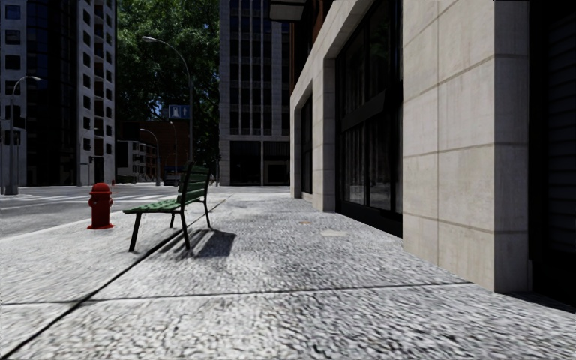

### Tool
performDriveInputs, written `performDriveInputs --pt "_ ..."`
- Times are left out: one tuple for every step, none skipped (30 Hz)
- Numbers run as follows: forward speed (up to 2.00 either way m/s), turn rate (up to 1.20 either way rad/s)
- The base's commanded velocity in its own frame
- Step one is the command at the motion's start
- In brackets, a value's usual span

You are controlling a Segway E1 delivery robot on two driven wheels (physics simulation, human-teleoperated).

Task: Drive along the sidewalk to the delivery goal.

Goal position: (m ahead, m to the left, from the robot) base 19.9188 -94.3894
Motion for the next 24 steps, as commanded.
performDriveInputs --pt "2.0 0.0" --pt "2.0 0.0" --pt "2.0 0.0" --pt "2.0 0.0" --pt "2.0 0.0" --pt "2.0 0.0" --pt "2.0 0.0" --pt "2.0 0.0" --pt "2.0 0.0" --pt "2.0 0.0" --pt "2.0 0.0" --pt "2.0 0.0" --pt "2.0 0.0" --pt "2.0 0.0" --pt "2.0 0.0" --pt "2.0 0.0" --pt "2.0 0.0" --pt "2.0 0.0" --pt "2.0 0.0" --pt "2.0 0.0" --pt "2.0 0.0" --pt "2.0 0.0" --pt "2.0 0.0" --pt "2.0 0.0"
